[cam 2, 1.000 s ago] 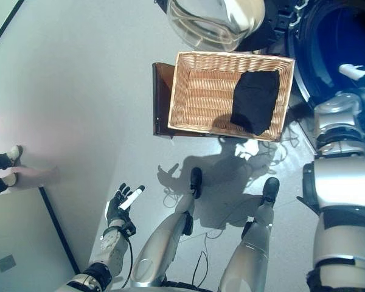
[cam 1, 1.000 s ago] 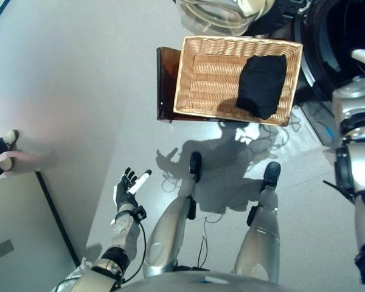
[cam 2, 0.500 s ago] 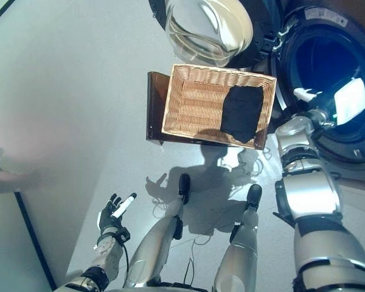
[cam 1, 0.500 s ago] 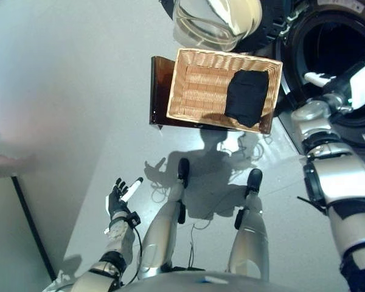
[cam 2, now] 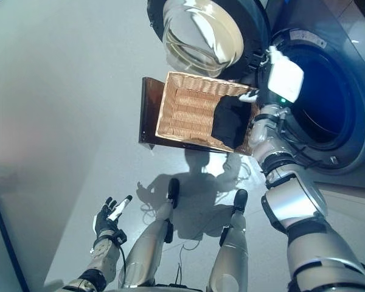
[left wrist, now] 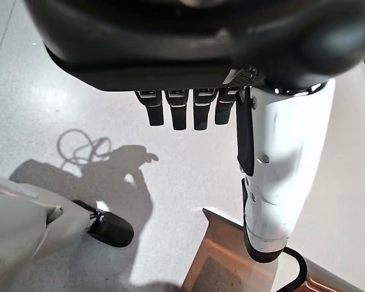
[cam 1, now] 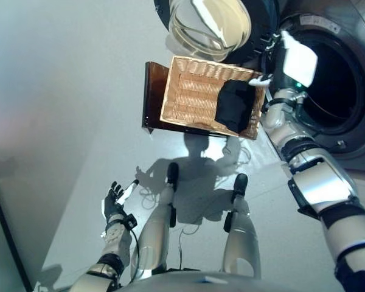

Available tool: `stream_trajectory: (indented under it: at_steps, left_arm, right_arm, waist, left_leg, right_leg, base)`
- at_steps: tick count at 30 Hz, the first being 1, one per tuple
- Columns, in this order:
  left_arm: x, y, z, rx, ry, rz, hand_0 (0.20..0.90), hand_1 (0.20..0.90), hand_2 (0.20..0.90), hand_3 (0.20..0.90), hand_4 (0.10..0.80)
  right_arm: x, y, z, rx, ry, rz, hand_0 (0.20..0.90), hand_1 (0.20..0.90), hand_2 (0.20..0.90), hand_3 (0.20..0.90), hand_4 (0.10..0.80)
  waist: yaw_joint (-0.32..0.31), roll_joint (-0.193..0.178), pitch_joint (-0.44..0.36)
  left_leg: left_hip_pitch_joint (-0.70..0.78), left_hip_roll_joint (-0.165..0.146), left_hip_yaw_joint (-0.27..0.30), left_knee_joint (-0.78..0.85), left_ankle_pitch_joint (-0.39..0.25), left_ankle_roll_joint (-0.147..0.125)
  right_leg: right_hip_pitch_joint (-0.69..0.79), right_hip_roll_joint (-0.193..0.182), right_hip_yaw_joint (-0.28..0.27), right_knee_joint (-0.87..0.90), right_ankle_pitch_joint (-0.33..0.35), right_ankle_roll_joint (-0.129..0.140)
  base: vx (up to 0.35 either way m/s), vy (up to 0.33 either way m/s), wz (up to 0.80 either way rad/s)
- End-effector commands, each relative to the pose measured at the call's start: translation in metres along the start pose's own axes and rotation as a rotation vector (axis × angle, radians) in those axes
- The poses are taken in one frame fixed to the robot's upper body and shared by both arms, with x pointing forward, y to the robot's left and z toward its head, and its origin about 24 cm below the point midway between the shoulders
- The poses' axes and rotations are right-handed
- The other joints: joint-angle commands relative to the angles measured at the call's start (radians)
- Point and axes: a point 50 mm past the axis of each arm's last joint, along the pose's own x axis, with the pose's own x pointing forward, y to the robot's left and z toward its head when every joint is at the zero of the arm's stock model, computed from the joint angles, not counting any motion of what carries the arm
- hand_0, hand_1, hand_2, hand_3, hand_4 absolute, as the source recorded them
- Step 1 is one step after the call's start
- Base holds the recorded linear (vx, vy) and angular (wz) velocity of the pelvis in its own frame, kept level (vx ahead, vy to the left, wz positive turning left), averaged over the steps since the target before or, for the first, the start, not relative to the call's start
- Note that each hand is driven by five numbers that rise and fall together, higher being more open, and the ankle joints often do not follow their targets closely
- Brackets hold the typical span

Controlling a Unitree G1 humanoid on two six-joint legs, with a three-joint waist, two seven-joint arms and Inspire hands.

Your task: Pick up the clothes and place them into the washing machine

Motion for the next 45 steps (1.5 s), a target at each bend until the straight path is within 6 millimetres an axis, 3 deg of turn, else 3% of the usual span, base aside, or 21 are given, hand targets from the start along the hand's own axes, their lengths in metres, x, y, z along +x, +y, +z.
stream_trajectory:
  at_steps: [1, 10, 20, 32, 45]
  left_arm:
    - [0.009, 0.037, 0.015, 0.023, -0.055, 0.12, 0.9, 0.9, 0.9, 0.9, 0.8]
    - [0.011, 0.041, 0.019, 0.014, -0.058, 0.114, 0.9, 0.9, 0.9, 0.9, 0.8]
    - [0.01, 0.043, 0.016, 0.022, -0.038, 0.082, 0.9, 0.9, 0.9, 0.9, 0.8]
    - [0.011, 0.029, 0.026, -0.021, -0.091, -0.008, 0.9, 0.9, 0.9, 0.9, 0.8]
    - [0.012, 0.027, 0.028, -0.028, -0.096, 0.0, 0.9, 0.9, 0.9, 0.9, 0.8]
  right_arm:
    - [0.025, -0.033, 0.022, -0.098, -0.169, -0.105, 0.9, 0.9, 0.9, 0.9, 0.8]
    - [0.027, -0.026, 0.043, -0.475, -0.434, 0.021, 0.9, 0.9, 0.9, 0.9, 0.8]
    - [0.035, -0.032, 0.022, -1.059, -0.597, 0.1, 0.9, 0.9, 0.9, 0.9, 0.8]
    - [0.047, -0.048, 0.031, -1.256, -0.671, 0.107, 0.9, 0.9, 0.9, 0.9, 0.8]
    - [0.056, -0.06, 0.059, -1.18, -0.667, 0.019, 0.9, 0.9, 0.9, 0.9, 0.8]
  waist:
    - [0.018, -0.034, -0.019]
    - [0.02, -0.059, -0.009]
    - [0.03, -0.071, 0.005]
    - [0.051, -0.06, 0.045]
    - [0.059, -0.052, 0.088]
  left_leg:
    - [0.023, 0.05, 0.047, -0.008, -0.057, -0.103]
    - [0.02, 0.052, 0.041, -0.008, -0.056, -0.105]
    - [0.007, 0.051, 0.028, -0.008, -0.054, -0.107]
    - [-0.028, 0.05, 0.015, -0.008, -0.037, -0.113]
    - [-0.061, 0.052, 0.012, -0.008, -0.023, -0.115]
  right_leg:
    - [-0.009, 0.013, 0.033, 0.057, -0.077, -0.034]
    - [-0.007, 0.013, 0.028, 0.057, -0.078, -0.034]
    - [-0.009, 0.012, 0.02, 0.054, -0.079, -0.033]
    - [-0.032, 0.01, 0.012, 0.048, -0.071, -0.033]
    - [-0.068, 0.012, 0.009, 0.057, -0.063, -0.034]
  base:
    - [0.0, 0.0, 0.0]
    - [0.0, 0.0, 0.01]
    - [0.0, 0.0, 0.0]
    - [0.0, 0.0, 0.0]
    - [-0.013, -0.002, 0.04]
